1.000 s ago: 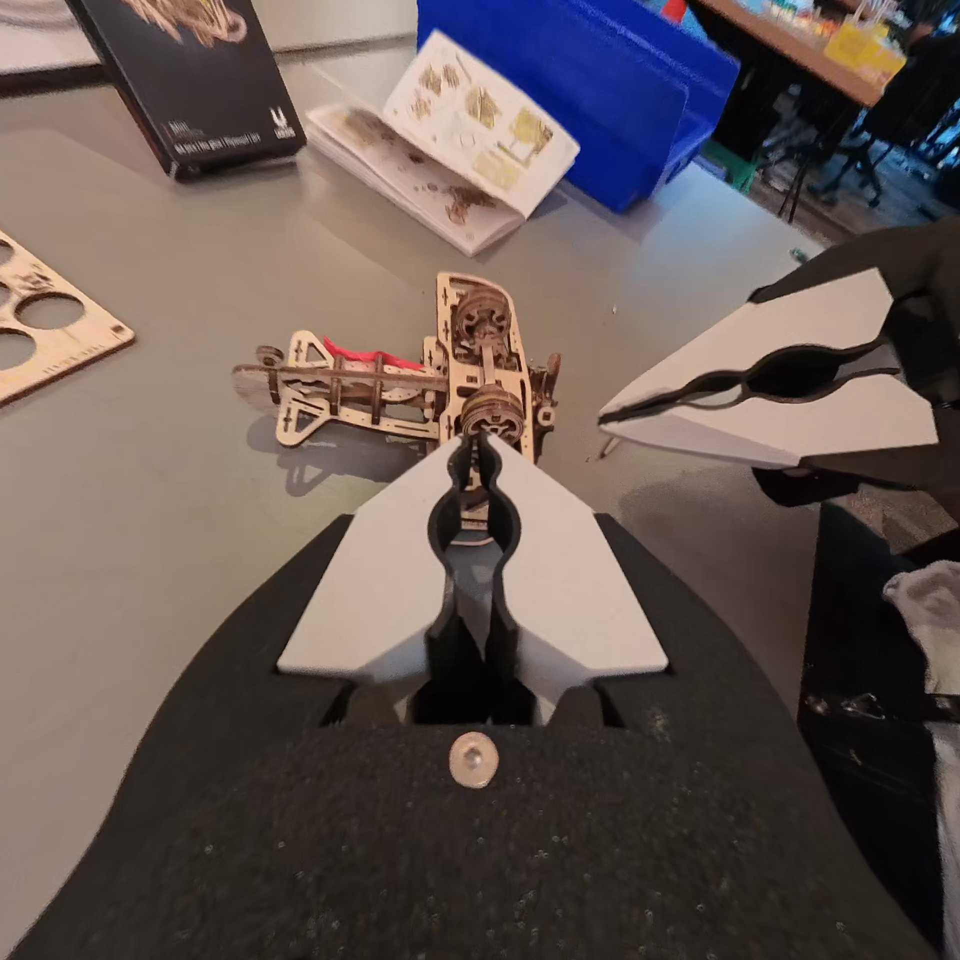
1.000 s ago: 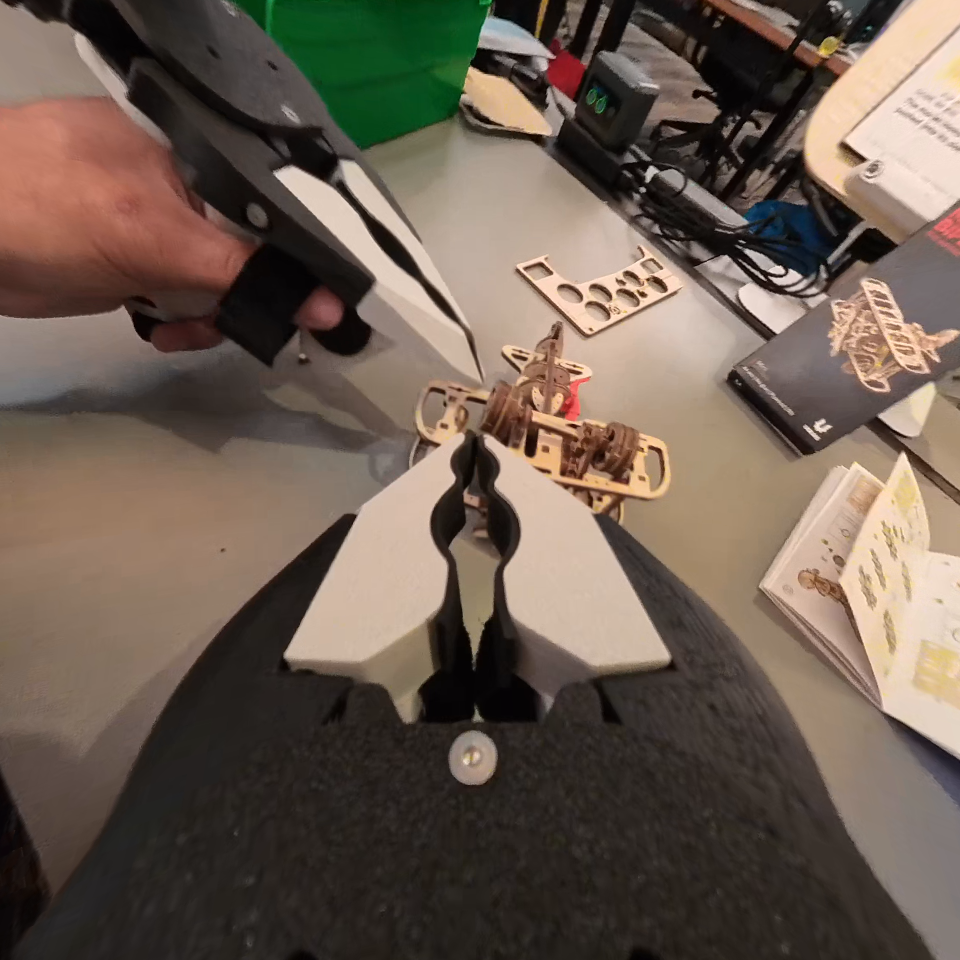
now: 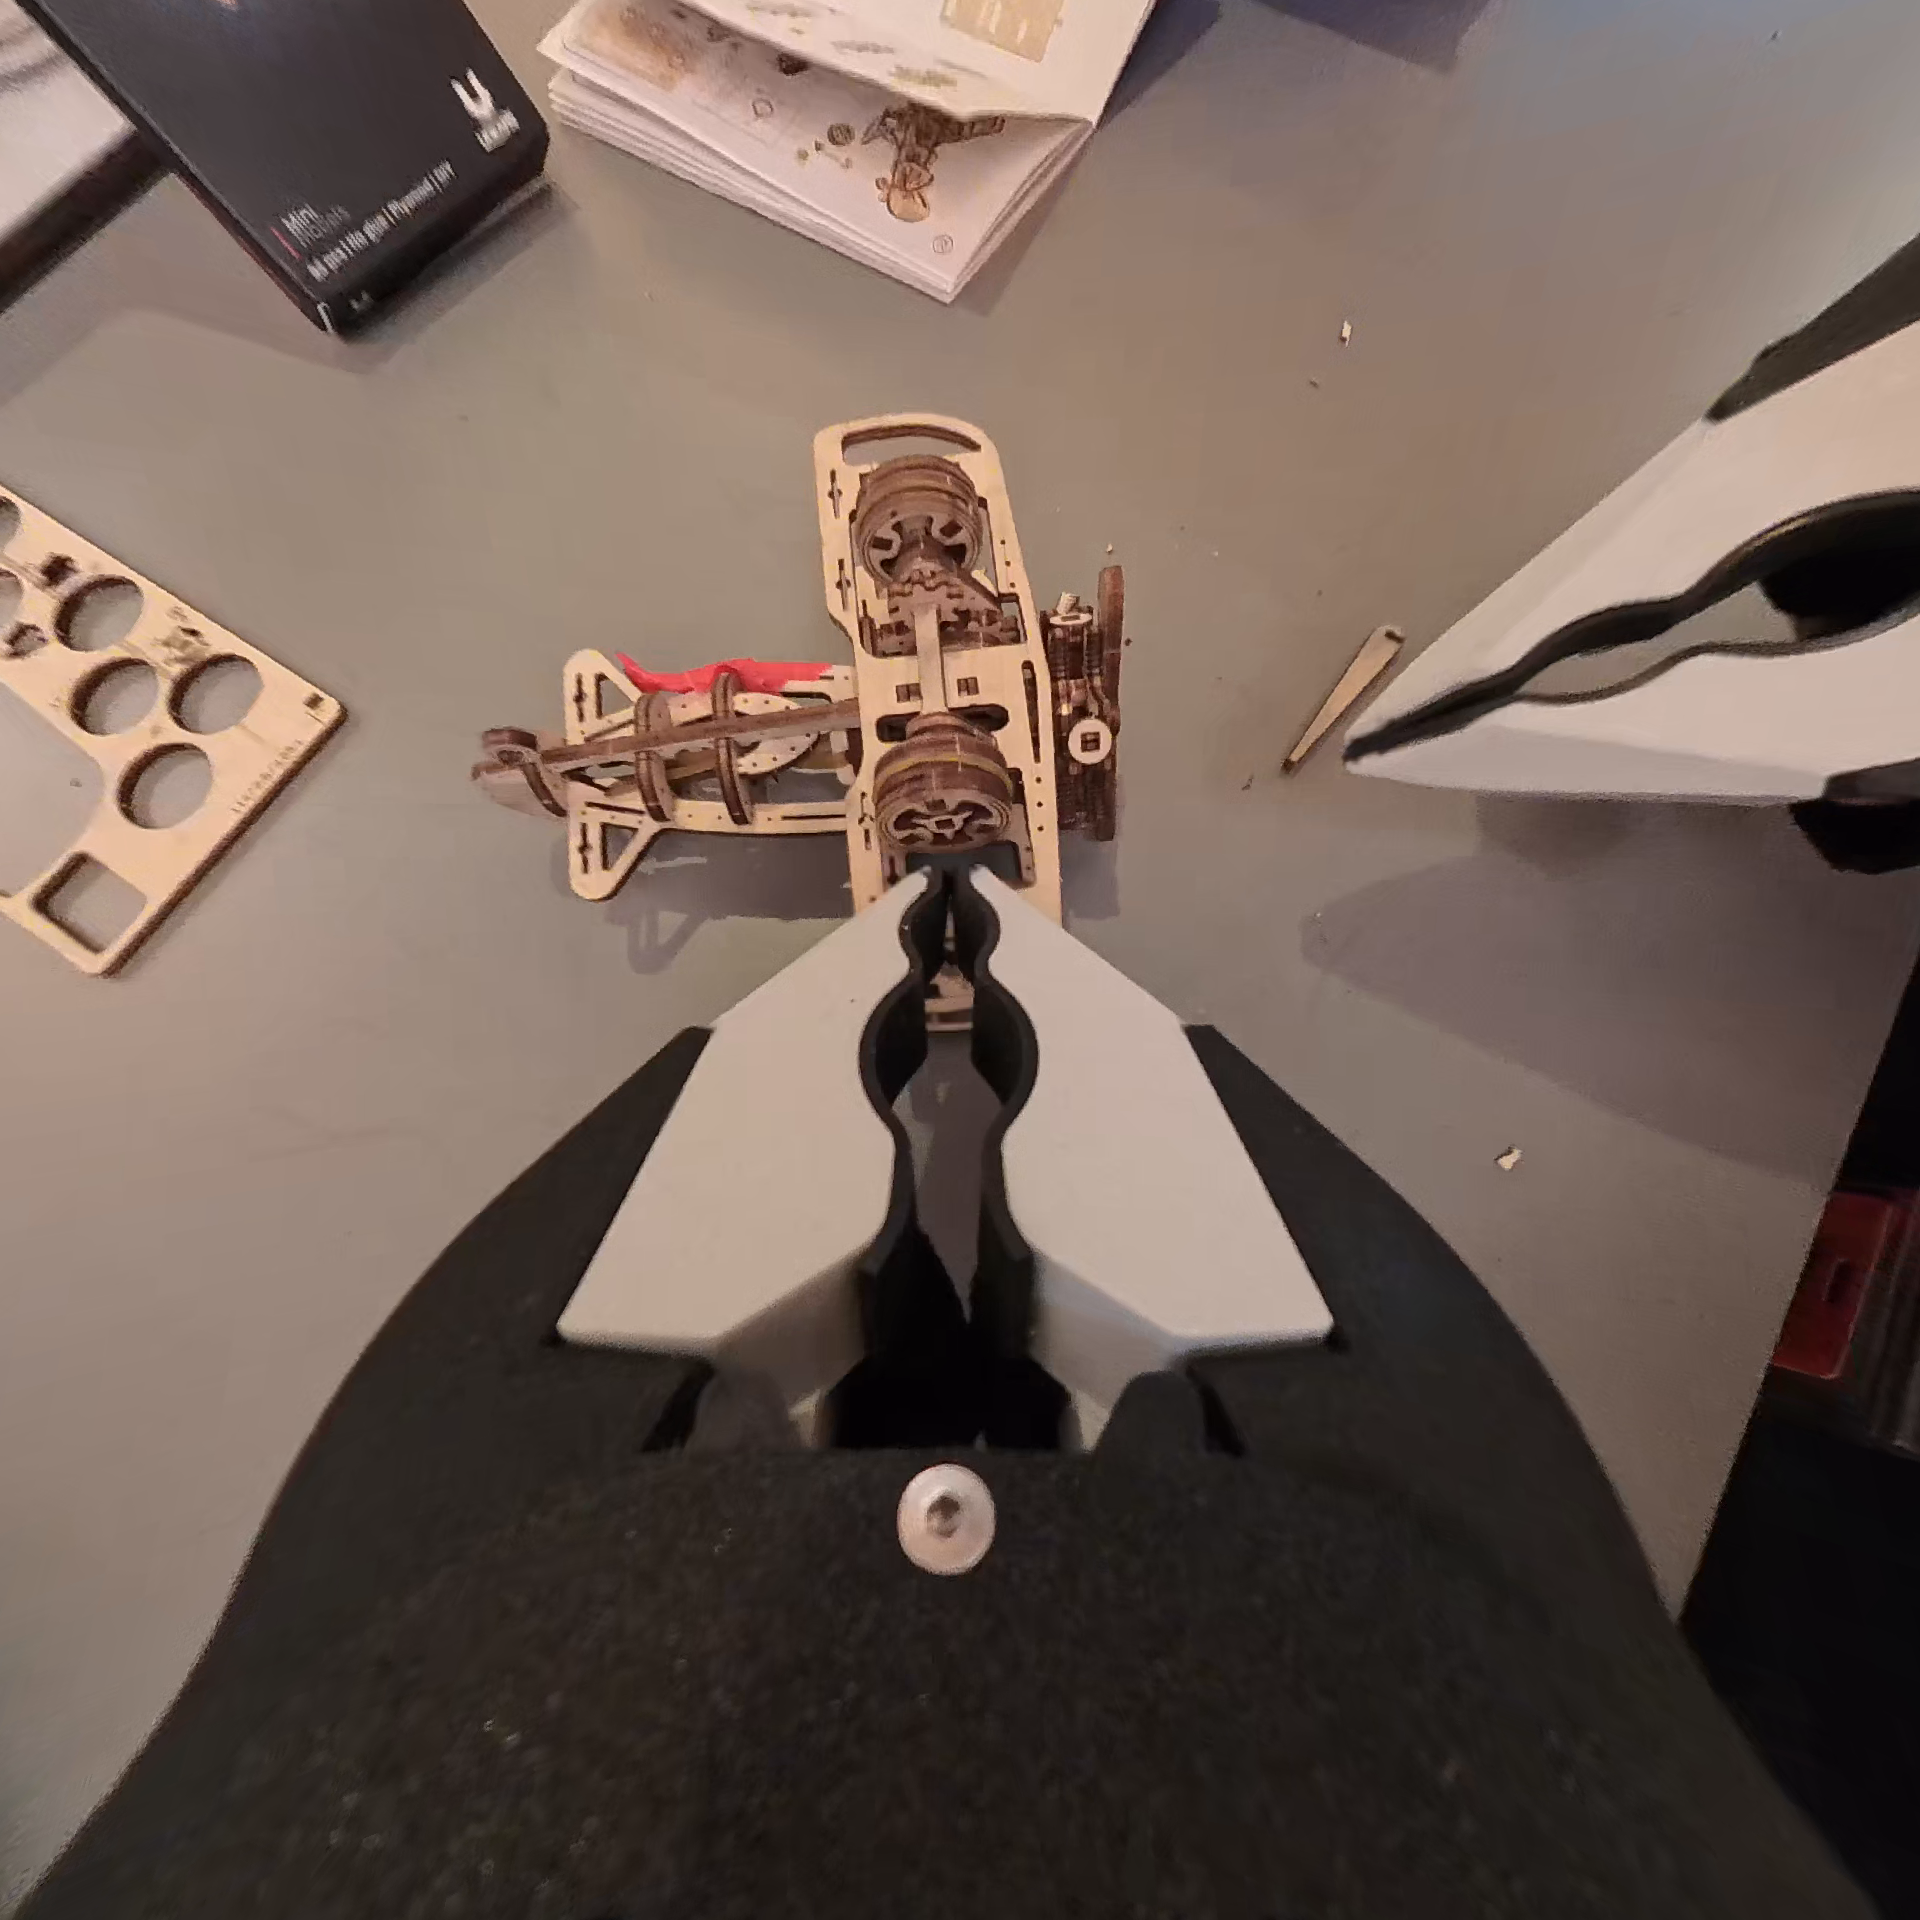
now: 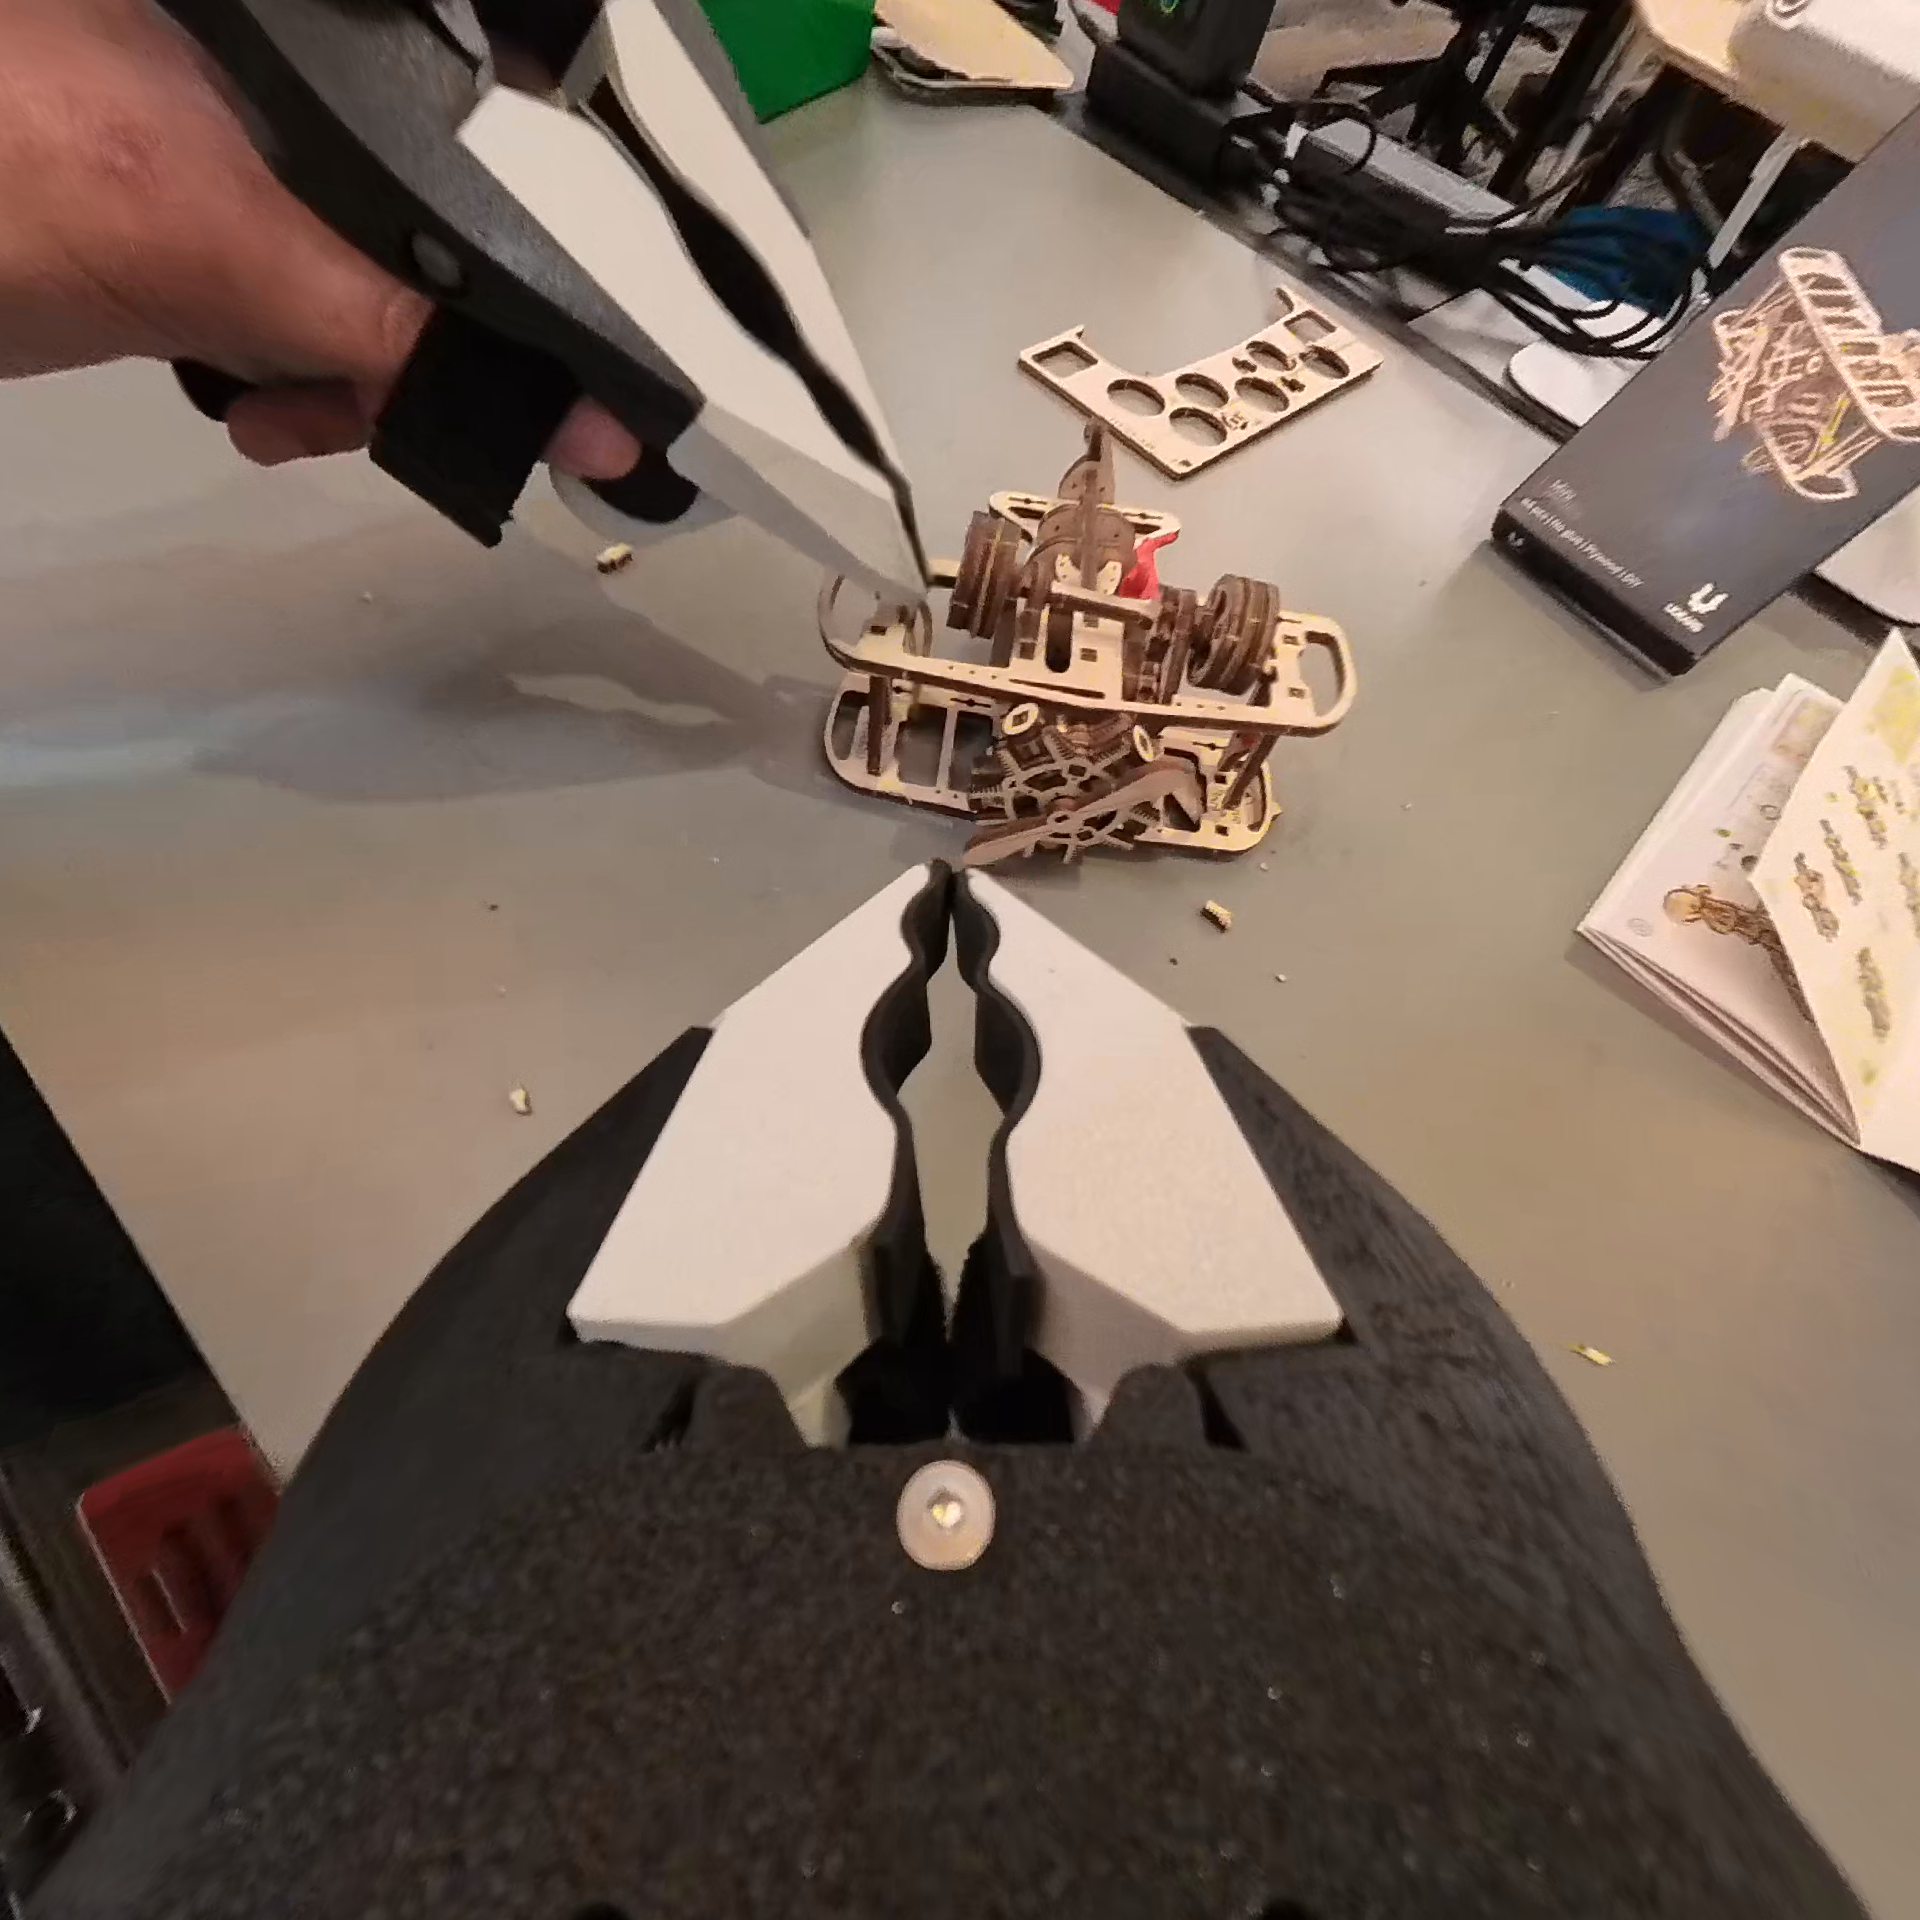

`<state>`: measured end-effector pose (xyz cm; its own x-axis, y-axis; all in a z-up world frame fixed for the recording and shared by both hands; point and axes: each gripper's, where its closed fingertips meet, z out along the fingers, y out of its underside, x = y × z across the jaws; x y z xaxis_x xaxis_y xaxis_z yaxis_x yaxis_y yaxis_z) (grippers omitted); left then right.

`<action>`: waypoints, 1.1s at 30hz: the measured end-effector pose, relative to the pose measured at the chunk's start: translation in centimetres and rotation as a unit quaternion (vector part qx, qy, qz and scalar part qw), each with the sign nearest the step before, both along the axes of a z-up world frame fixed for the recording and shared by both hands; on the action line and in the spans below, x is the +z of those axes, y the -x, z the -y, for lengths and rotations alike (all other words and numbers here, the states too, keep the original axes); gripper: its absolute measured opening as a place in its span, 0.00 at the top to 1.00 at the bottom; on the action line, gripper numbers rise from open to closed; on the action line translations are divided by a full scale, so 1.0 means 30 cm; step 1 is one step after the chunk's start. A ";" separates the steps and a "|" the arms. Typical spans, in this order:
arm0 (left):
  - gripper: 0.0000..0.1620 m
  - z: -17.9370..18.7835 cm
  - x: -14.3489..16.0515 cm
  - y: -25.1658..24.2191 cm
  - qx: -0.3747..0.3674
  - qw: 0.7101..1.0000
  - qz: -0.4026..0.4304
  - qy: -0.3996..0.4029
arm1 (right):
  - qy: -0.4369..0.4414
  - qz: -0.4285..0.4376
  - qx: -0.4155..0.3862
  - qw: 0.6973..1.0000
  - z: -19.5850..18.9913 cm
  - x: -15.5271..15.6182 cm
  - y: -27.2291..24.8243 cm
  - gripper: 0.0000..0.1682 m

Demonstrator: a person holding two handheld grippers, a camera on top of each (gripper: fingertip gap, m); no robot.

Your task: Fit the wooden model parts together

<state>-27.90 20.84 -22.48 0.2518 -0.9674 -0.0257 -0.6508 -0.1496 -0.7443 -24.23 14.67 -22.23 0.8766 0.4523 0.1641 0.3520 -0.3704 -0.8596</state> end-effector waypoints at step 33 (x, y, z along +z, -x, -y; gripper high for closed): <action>0.54 0.007 -0.056 0.031 -0.007 0.988 -0.144 0.045 | 0.101 -0.139 -0.068 0.983 0.013 -0.023 -0.195 0.98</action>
<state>-28.83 20.64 -24.15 0.2328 -0.9725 -0.0084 -0.8366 -0.1959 -0.5116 -18.37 14.26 -22.91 0.9296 0.3265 -0.1710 0.0495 -0.5706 -0.8198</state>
